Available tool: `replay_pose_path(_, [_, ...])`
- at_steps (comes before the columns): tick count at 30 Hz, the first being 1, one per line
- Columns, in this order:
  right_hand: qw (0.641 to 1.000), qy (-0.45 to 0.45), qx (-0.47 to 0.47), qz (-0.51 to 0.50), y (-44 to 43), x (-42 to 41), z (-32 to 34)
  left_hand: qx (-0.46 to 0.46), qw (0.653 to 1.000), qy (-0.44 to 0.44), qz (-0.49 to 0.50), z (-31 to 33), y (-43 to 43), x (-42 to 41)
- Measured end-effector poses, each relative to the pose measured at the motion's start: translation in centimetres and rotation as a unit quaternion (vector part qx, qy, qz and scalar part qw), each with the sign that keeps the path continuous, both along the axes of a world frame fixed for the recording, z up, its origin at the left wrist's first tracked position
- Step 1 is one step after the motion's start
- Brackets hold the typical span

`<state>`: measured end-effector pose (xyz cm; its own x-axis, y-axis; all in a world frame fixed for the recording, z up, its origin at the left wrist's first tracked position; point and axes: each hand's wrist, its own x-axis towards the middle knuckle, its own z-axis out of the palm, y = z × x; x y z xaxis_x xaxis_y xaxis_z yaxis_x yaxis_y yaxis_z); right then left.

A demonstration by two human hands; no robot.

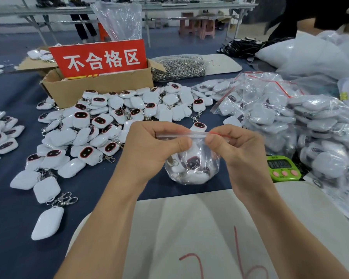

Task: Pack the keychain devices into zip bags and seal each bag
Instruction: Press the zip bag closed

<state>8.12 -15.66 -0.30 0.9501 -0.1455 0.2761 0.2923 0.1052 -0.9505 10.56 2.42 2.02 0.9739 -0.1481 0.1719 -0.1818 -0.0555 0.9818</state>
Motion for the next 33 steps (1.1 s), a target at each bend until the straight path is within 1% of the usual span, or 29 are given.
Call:
replay_pose_path(4, [1.0,0.006,-0.028,-0.002,-0.1,0.1,-0.1,-0.001,1.0,0.004,0.001,0.0,-0.2,0.0])
replay_pose_path(7, [0.999,-0.007,-0.034,-0.001,-0.2,0.1,-0.1,0.013,1.0,0.0,-0.009,0.0,-0.2,0.0])
replay_pose_path(14, [0.999,-0.015,-0.016,0.03,-0.4,0.0,-0.2,0.038,0.999,0.005,-0.005,-0.1,0.5,0.2])
replay_pose_path(17, [0.998,0.001,-0.013,0.054,-0.7,0.1,-0.3,0.047,0.999,0.004,-0.001,-0.2,0.7,0.3])
replay_pose_path(20, [0.998,0.019,-0.022,0.055,-1.1,0.2,-0.3,0.052,0.999,0.001,0.004,-0.3,0.6,0.3])
replay_pose_path(26, [0.999,-0.006,0.009,0.047,-0.6,0.3,-0.6,0.041,0.999,-0.008,0.01,-0.4,0.4,0.5])
replay_pose_path(28, [0.999,-0.003,0.017,0.045,-0.5,0.3,-0.6,0.031,0.999,-0.008,0.005,-0.4,0.4,0.4])
replay_pose_path(33, [0.996,0.022,0.049,0.077,-0.3,0.3,-0.4,-0.003,1.0,0.006,-0.007,-0.7,-0.1,0.2])
